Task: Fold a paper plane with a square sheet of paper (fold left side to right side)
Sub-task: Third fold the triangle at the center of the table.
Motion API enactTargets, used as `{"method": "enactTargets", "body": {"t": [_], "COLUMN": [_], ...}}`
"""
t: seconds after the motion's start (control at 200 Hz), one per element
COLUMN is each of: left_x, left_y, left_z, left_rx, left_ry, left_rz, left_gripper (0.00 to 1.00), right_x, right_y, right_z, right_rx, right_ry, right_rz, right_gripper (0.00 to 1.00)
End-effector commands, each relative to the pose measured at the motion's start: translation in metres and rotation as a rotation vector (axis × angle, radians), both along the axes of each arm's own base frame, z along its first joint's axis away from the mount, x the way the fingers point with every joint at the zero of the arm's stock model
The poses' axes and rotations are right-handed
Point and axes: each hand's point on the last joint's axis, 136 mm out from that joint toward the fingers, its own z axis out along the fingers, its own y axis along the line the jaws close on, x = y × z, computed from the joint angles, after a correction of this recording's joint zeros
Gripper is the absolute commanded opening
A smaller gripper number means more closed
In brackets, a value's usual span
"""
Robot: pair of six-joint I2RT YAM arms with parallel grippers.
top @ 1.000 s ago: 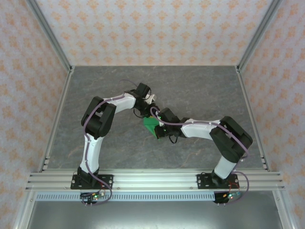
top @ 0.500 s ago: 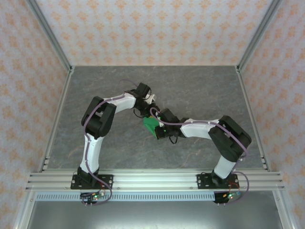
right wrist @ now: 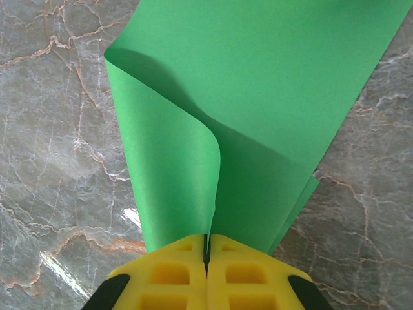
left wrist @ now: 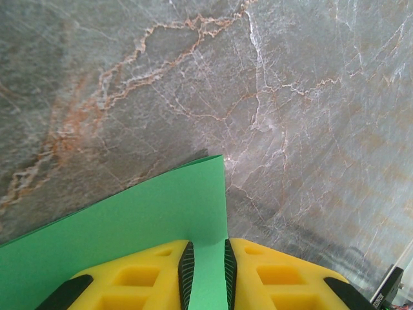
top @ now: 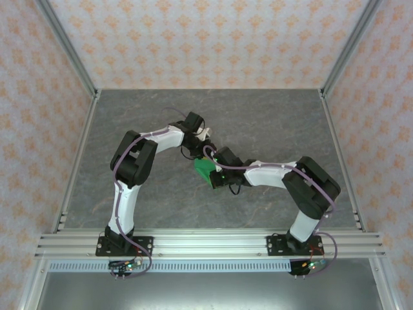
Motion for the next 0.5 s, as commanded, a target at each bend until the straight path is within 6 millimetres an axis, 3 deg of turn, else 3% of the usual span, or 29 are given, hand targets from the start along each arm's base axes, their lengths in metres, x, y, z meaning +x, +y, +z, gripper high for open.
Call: {"method": "enactTargets", "body": {"t": [0.0,0.495], "left_x": [-0.0242,-0.0244], "left_y": [0.0035,0.0037], "left_z": [-0.0370,-0.0376], "left_rx": [0.083,0.082], "left_ry": [0.103,0.104], "left_rz": [-0.022,-0.021], "left_gripper": [0.25,0.25], "right_x": [0.0102,0.0123], "right_y": [-0.0054,-0.0031], "right_z": [0.0117,0.0191], "right_rx": [-0.013,0.003], "right_ry": [-0.032,-0.043], "right_rz": [-0.044,-0.051], "right_gripper": [0.05,0.05]}}
